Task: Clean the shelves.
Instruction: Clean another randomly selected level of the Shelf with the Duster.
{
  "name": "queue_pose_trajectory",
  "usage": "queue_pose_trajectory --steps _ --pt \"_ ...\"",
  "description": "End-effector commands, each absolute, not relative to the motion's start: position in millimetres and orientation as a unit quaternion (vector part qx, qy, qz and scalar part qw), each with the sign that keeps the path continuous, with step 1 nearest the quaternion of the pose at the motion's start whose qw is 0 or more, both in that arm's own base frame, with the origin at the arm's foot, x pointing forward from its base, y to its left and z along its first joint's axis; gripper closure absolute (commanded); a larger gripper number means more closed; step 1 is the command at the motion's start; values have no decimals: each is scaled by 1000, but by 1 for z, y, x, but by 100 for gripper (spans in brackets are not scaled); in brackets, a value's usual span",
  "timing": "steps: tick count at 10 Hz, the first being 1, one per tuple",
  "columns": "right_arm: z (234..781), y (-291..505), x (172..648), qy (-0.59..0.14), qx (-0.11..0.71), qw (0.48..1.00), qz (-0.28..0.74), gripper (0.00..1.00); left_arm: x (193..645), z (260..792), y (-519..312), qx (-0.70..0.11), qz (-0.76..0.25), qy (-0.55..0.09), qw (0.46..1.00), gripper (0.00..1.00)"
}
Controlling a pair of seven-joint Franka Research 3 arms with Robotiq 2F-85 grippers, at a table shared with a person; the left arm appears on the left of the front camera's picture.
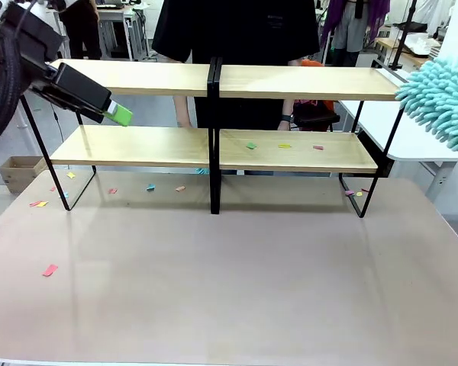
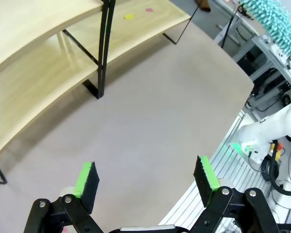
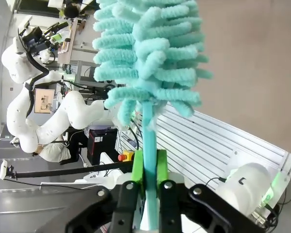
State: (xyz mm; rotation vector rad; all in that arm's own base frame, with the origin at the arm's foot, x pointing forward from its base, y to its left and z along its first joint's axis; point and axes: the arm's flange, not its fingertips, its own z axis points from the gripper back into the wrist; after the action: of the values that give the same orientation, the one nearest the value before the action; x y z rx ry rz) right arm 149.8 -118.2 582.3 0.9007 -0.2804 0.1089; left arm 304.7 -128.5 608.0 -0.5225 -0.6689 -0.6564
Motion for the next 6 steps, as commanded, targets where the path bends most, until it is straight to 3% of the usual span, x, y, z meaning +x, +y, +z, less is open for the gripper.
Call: queue_pose_trajectory --steps 1,6 --pt "580 -119 147 -137 430 890 61 88 301 591 -134 -231 -313 -322 863 0" --pt "580 -119 147 -137 430 890 61 88 301 593 -179 -143 -265 -376 876 0"
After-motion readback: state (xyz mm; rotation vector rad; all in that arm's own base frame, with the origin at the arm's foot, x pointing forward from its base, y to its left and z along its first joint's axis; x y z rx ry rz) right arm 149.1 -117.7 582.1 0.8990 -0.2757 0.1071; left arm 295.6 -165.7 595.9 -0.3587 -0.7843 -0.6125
